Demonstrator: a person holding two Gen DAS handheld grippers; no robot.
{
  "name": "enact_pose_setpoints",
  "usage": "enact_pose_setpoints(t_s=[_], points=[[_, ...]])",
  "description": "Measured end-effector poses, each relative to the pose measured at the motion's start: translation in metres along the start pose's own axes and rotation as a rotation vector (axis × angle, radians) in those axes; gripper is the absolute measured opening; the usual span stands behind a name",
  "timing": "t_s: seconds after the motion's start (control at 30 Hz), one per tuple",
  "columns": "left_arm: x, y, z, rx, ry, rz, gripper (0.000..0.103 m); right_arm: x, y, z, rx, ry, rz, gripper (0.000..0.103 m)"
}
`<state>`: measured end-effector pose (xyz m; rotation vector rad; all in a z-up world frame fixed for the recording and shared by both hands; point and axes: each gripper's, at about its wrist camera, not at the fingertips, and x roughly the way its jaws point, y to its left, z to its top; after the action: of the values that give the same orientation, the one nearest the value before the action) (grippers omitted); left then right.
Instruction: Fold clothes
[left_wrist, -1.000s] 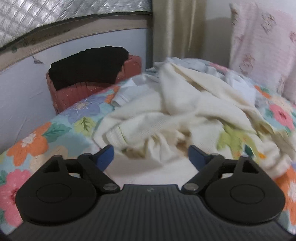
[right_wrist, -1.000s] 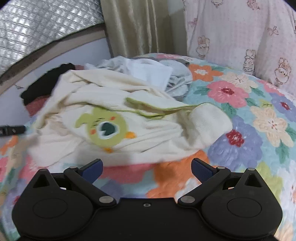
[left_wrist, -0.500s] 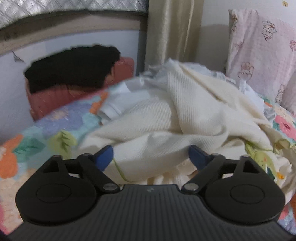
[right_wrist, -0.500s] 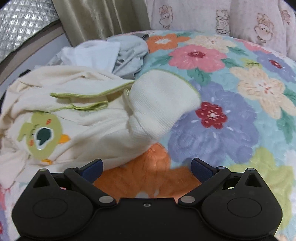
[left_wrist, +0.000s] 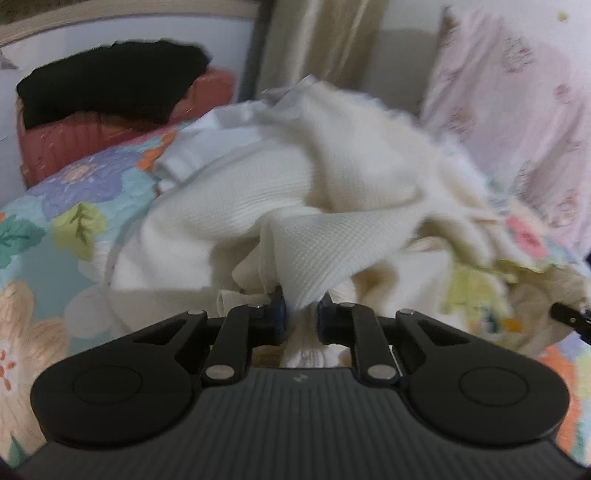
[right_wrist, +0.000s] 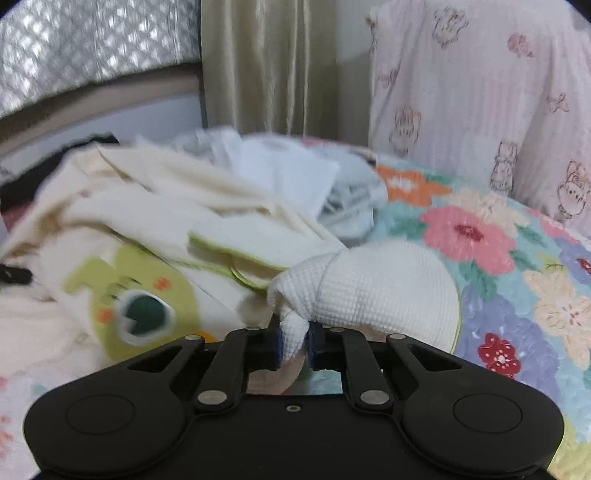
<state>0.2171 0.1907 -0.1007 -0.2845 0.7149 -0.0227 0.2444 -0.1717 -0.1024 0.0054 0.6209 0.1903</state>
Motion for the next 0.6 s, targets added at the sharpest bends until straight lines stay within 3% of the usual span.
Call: enact_pose_setpoints(t_s=[0.17,0.37,0.47,0.6], points=[[-0.042,-0.038,-0.007,0.116,-0.023,-0.107,0.012,-0.055,-0.013,-0.001,0.075,-0.043,-0.006,0.011],[-0.076,-0.074,-0.011,0.162,-0.071,-0.282,0.012,-0.102,-0.032,-0.003,0.017,-0.082,-0.143,0.009],[-0.089,-0.082,-0.019,0.21,-0.085,-0.318,0.011,-0.122,-0.041,0.006,-0.011,-0.071,-0.179,0.009],[-0.09,-0.094,-0.04,0.221,-0.022,-0.335,0.011,-0.152,-0.046,-0.002,-0.089,-0.028,-0.196,0.009]])
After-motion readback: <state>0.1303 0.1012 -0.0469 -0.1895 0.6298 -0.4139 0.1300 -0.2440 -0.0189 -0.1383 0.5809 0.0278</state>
